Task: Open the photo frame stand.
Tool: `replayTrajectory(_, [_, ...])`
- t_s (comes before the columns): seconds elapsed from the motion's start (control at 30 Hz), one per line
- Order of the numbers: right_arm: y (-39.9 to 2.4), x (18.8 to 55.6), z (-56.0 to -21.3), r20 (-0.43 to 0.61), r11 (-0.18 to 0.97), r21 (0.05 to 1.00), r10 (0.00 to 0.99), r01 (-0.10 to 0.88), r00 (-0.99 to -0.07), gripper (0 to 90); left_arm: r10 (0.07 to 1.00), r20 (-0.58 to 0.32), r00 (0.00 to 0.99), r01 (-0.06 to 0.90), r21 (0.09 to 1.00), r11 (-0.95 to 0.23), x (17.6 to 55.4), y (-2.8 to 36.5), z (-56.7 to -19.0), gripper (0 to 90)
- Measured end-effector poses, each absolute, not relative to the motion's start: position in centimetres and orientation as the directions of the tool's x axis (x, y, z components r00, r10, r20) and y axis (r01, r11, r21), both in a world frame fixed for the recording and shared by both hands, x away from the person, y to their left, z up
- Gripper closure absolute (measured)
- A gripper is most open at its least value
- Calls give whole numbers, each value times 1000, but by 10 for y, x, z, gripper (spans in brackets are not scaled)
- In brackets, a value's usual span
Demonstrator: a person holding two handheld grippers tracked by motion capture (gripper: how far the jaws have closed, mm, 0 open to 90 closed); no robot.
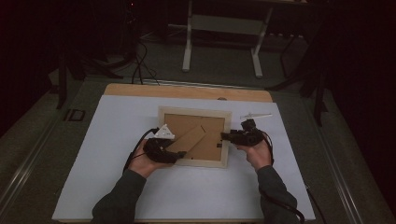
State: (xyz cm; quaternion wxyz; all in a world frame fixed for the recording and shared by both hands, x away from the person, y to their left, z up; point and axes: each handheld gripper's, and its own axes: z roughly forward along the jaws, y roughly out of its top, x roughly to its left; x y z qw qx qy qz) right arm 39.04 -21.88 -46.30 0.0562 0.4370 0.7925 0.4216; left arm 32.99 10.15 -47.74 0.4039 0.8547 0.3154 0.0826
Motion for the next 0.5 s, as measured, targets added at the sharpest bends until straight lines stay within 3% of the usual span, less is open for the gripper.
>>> replayTrajectory(0.5, [-219,385,-462,264,260,740,737,621,-622,593,578,-31,815,431,698,-572,328,95,-472,522])
